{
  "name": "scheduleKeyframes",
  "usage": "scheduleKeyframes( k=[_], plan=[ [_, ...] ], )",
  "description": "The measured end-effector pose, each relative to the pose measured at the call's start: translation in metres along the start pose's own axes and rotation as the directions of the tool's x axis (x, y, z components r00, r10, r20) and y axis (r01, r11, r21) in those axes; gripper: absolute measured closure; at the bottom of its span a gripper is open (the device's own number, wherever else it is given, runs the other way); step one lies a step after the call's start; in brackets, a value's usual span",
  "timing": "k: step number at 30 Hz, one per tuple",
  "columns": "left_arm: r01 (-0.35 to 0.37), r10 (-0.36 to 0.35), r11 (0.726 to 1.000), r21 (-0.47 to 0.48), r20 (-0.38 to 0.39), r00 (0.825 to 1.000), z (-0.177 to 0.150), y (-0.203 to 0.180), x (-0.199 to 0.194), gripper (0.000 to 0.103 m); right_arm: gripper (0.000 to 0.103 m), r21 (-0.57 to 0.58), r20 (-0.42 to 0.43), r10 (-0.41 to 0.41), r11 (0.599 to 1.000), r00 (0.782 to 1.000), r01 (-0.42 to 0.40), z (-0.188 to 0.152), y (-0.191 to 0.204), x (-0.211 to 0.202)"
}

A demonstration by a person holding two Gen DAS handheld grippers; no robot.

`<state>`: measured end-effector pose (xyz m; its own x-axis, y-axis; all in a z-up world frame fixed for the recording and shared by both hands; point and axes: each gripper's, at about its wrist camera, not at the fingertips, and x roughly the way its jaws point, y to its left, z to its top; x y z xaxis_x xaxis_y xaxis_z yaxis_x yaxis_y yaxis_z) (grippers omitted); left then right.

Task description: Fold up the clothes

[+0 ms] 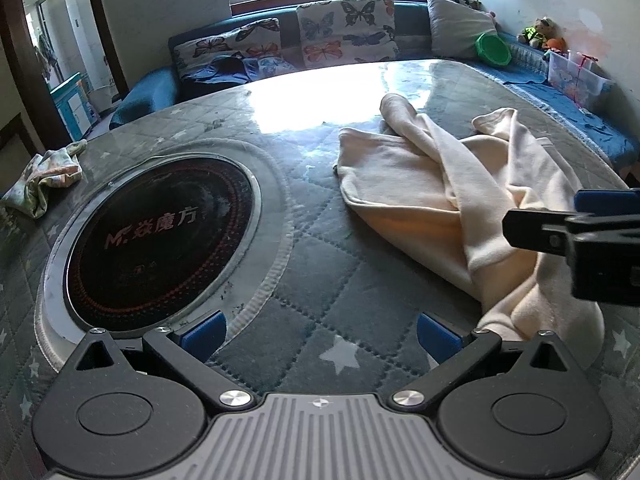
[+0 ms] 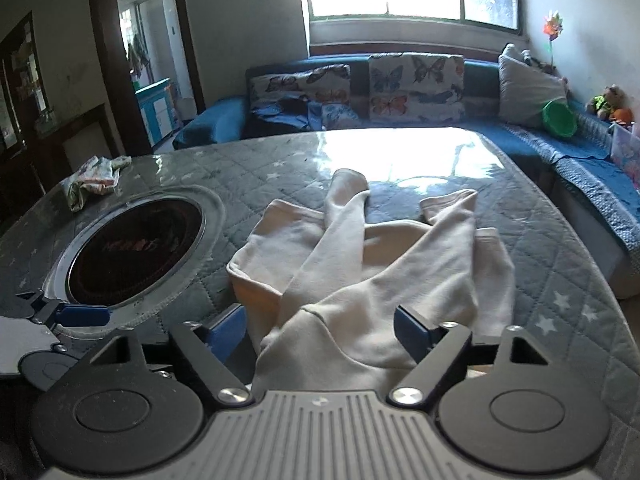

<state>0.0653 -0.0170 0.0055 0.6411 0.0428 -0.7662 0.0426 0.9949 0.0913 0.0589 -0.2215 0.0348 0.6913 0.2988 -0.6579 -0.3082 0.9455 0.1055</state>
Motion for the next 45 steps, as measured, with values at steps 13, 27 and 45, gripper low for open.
scheduleKeyframes(
  k=[13,27,45],
  plan=[
    [0.033,-0.033,0.999,-0.003,0.020,0.999,0.017,0.002,0.001,0.000,0.079,0.034,-0.053,0.037,0.999,0.998,-0.035,-0.009,-0.027,0.005],
    [0.248,-0.246,0.968,-0.033,0.055,0.968,0.065,-0.010,0.023,0.016,0.080,0.104,-0.047,0.029,0.994,0.998,-0.024,-0.031,-0.054,0.000],
    [0.426,-0.436,0.892,-0.154,-0.035,0.899,0.082,-0.019,0.068,0.060,0.053,0.047,-0.003,0.020,0.999,1.000,-0.020,-0.026,-0.045,-0.001]
  ],
)
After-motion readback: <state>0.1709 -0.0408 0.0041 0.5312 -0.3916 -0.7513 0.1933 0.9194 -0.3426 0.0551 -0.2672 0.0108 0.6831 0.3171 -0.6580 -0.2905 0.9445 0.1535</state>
